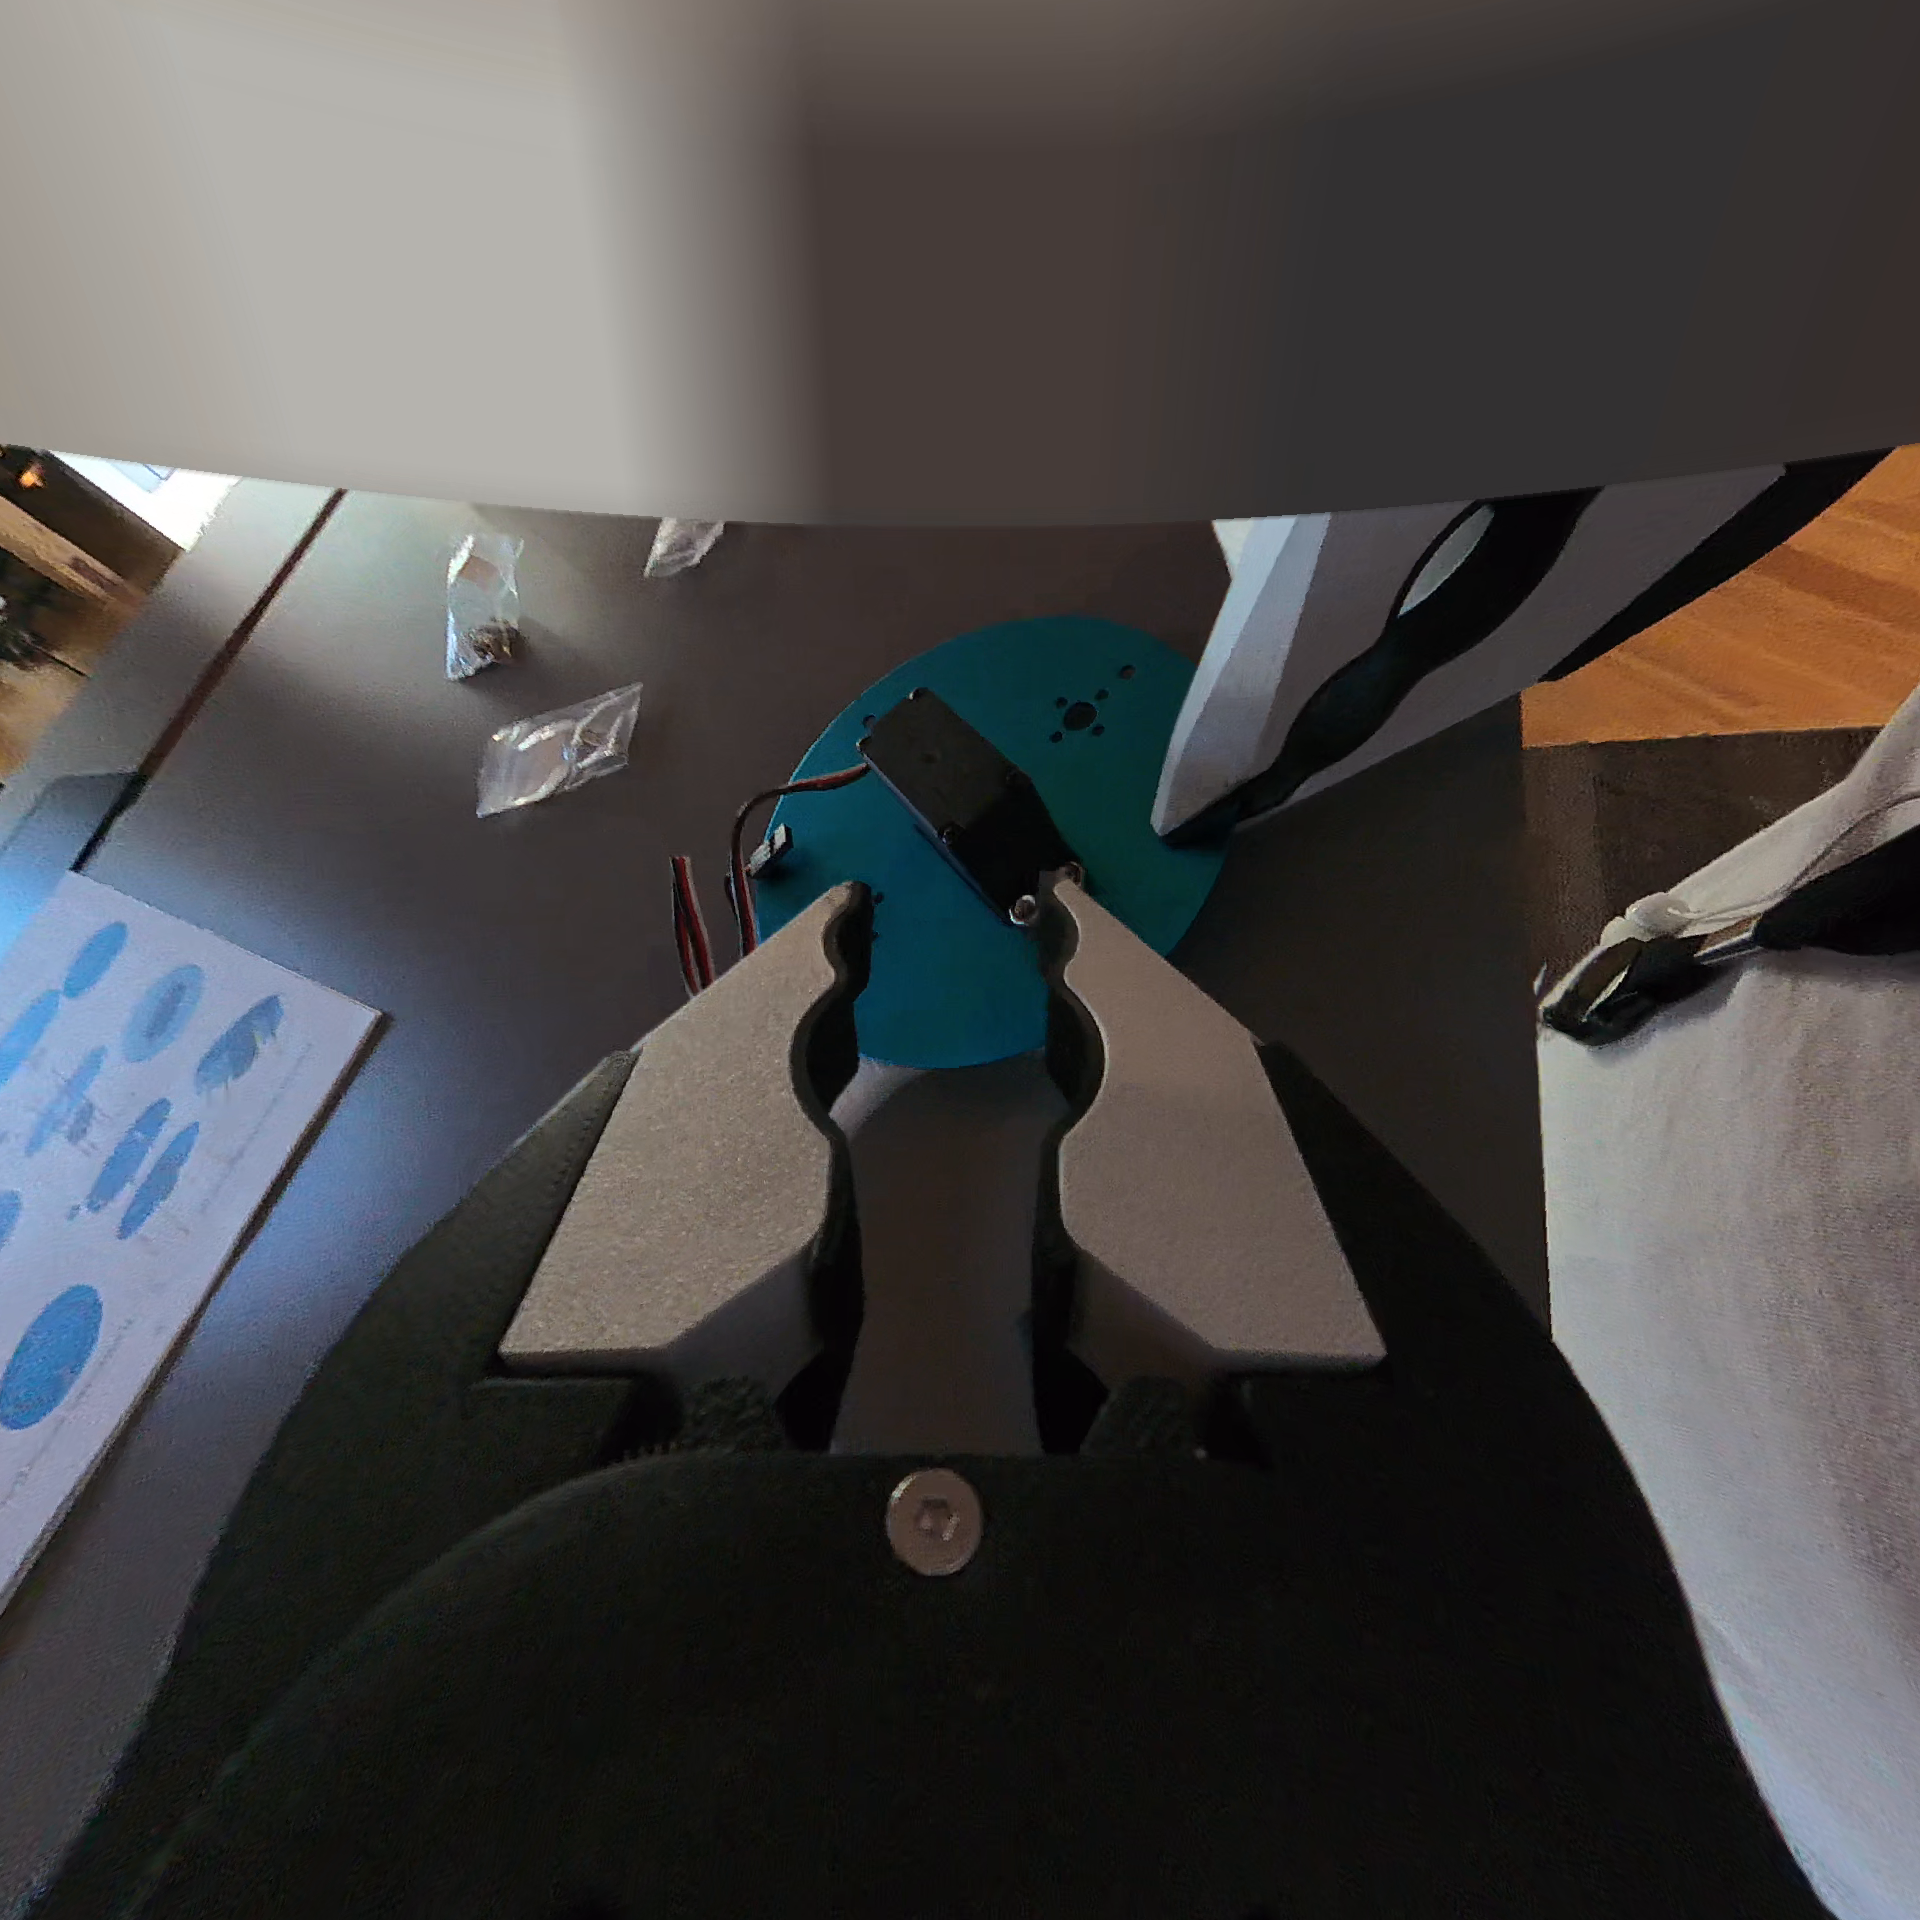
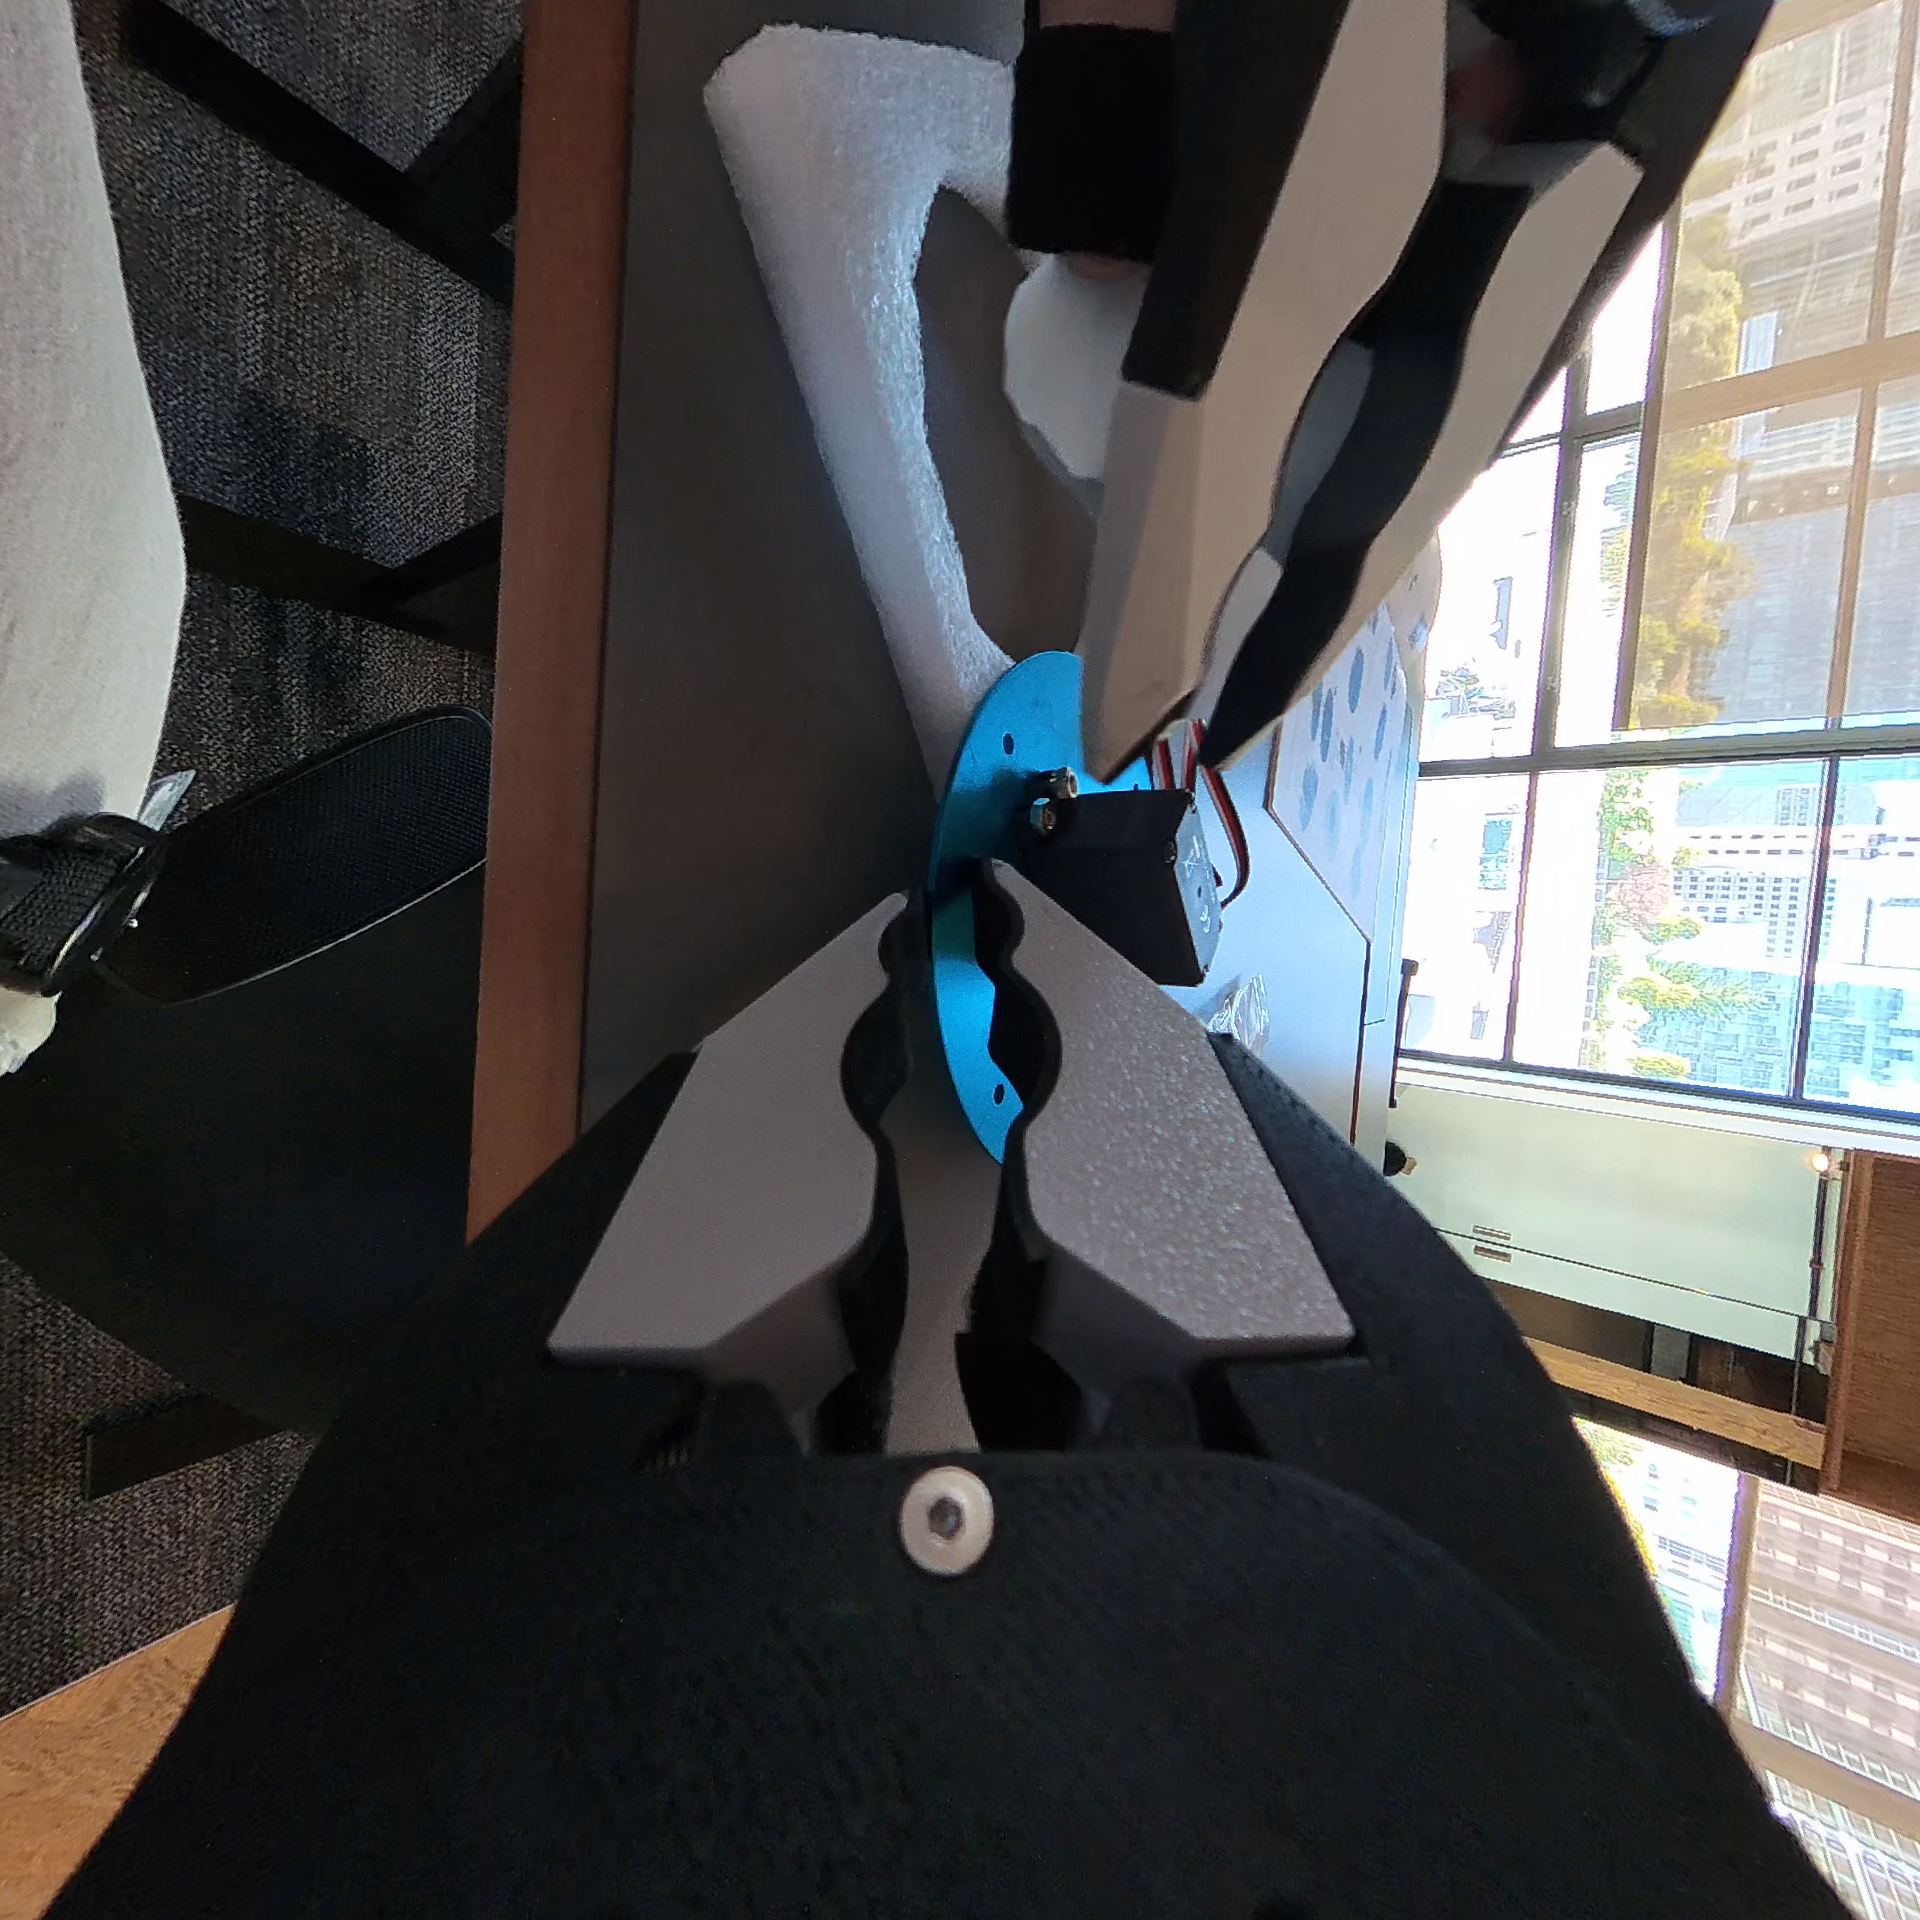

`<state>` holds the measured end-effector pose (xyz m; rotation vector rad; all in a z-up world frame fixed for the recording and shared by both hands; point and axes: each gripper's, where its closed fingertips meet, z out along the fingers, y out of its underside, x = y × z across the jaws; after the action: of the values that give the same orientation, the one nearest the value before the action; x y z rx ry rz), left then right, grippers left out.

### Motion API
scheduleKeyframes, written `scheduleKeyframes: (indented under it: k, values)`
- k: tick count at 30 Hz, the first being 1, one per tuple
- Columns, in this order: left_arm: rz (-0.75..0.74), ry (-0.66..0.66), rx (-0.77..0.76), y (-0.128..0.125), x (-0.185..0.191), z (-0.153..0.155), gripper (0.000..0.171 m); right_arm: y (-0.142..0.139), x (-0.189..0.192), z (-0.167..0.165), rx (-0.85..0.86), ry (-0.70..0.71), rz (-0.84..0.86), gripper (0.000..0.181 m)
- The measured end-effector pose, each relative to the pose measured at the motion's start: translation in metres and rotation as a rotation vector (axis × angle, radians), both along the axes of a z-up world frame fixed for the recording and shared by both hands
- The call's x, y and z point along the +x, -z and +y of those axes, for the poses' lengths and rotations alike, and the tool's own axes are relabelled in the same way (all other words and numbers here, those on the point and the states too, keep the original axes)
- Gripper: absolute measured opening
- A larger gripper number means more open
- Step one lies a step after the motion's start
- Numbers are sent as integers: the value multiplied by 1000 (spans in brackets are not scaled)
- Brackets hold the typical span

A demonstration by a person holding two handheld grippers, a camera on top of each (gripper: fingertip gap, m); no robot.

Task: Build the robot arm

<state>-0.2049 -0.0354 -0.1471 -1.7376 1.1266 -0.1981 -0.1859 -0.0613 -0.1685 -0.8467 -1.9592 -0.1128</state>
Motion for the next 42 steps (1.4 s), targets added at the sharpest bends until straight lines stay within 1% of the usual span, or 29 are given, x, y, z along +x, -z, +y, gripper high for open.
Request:
scheduleKeyframes:
  k: [3, 15, 23, 37, 42]
  values:
    - [33, -5, -17, 7, 2, 1, 36, 0, 0, 0, 1, 1, 0, 7]
    - [53, -21, -25, 10, -1, 3, 35, 0, 0, 0, 6, 1, -4, 7]
    - [33, -24, -39, 10, -4, 3, 34, -1, 0, -1, 5, 1, -5, 7]
    - [21, -12, -48, 9, 0, 2, 34, -1, 0, -1, 3, 0, -5, 7]
    - [23, -35, -50, 8, -7, 3, 33, -1, -1, -1, 3, 0, -6, 7]
